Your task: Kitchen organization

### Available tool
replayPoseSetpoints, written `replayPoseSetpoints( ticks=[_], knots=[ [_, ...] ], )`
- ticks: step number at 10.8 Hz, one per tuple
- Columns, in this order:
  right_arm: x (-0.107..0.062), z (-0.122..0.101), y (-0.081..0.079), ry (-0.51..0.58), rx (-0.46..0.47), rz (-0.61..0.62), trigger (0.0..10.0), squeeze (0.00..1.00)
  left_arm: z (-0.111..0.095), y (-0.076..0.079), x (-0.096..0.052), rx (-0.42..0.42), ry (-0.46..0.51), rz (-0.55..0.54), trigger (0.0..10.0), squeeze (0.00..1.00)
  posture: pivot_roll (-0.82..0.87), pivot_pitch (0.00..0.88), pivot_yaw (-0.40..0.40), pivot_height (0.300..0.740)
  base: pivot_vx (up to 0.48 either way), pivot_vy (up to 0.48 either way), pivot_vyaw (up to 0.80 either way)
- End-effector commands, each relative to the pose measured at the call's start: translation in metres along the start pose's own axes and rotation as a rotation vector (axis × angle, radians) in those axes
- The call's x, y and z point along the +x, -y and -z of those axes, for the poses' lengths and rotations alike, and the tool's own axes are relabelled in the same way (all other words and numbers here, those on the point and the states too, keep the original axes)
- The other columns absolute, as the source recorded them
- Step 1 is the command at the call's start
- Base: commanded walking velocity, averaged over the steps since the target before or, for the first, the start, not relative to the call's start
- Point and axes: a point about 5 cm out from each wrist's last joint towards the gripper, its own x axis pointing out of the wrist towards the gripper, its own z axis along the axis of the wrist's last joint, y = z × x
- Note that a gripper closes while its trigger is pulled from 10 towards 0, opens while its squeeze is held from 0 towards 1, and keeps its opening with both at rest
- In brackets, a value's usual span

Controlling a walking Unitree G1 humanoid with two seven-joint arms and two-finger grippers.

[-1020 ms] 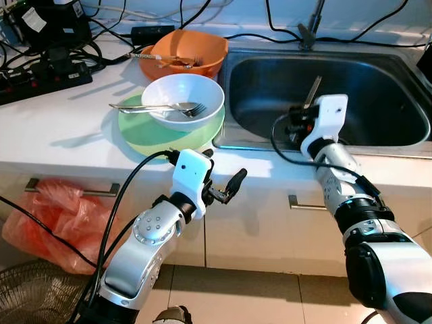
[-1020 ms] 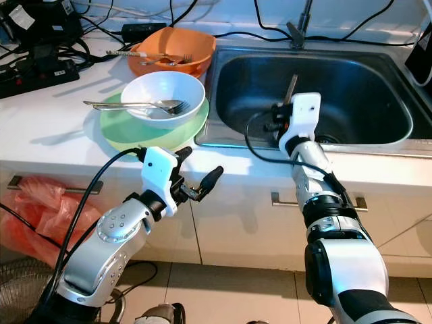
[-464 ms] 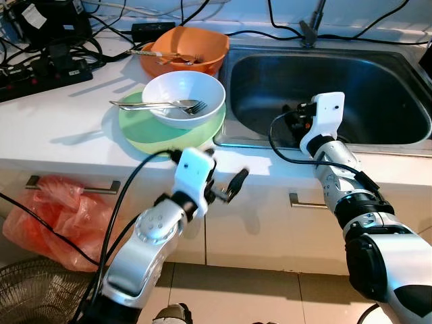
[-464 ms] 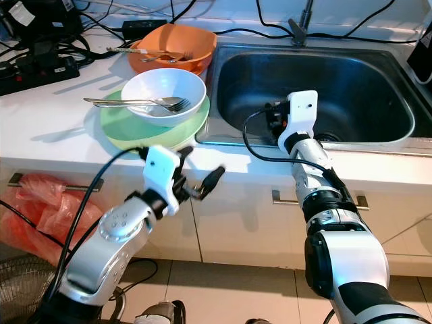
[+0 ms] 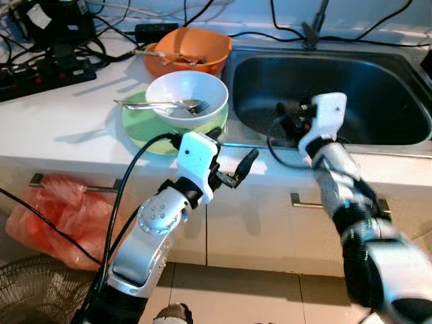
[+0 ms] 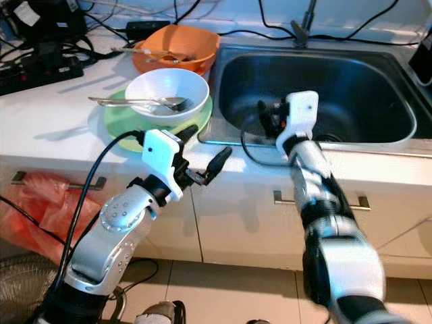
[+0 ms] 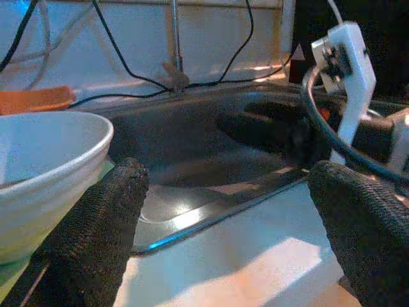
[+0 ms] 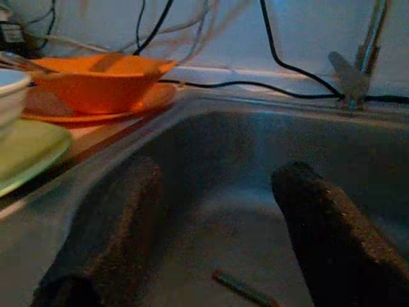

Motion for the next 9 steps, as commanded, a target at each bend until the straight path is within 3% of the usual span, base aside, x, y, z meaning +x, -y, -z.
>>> replayPoseSetpoints(
  ticks=[1, 2, 4, 5, 7, 9],
  knots=[
    [-0.007, -0.004, -0.005, 0.049, -0.021, -0.024, 10.0, 0.55, -0.006, -0.005, -0.002, 0.023, 0.045, -0.04, 10.0, 0.0, 0.11, 0.066, 0.007, 0.74, 0.0, 0.0, 0.0],
    [-0.02, -0.011, -0.008, 0.115, -0.07, -0.006, 10.0, 0.0, -0.014, -0.008, -0.004, 0.054, 0.093, -0.066, 10.0, 0.0, 0.1, 0.063, 0.006, 0.74, 0.0, 0.0, 0.0],
    [-0.046, -0.032, -0.025, 0.196, -0.124, -0.005, 10.0, 0.0, -0.032, -0.016, -0.007, 0.149, 0.187, -0.112, 10.0, 0.0, 0.07, 0.053, 0.004, 0.74, 0.0, 0.0, 0.0],
    [-0.049, -0.035, -0.027, 0.201, -0.121, -0.002, 10.0, 0.0, -0.034, -0.018, -0.008, 0.163, 0.197, -0.122, 10.0, 0.0, 0.06, 0.053, 0.005, 0.74, 0.0, 0.0, 0.0],
    [-0.056, -0.073, -0.037, 0.308, -0.15, 0.033, 10.0, 0.0, -0.048, -0.03, -0.021, 0.214, 0.26, -0.196, 10.0, 0.0, 0.06, 0.052, 0.016, 0.74, 0.0, 0.0, 0.0],
    [-0.059, -0.082, -0.045, 0.312, -0.144, 0.025, 10.0, 0.0, -0.055, -0.029, -0.017, 0.22, 0.292, -0.174, 10.0, 0.0, 0.06, 0.049, 0.014, 0.74, 0.0, 0.0, 0.0]
  ],
)
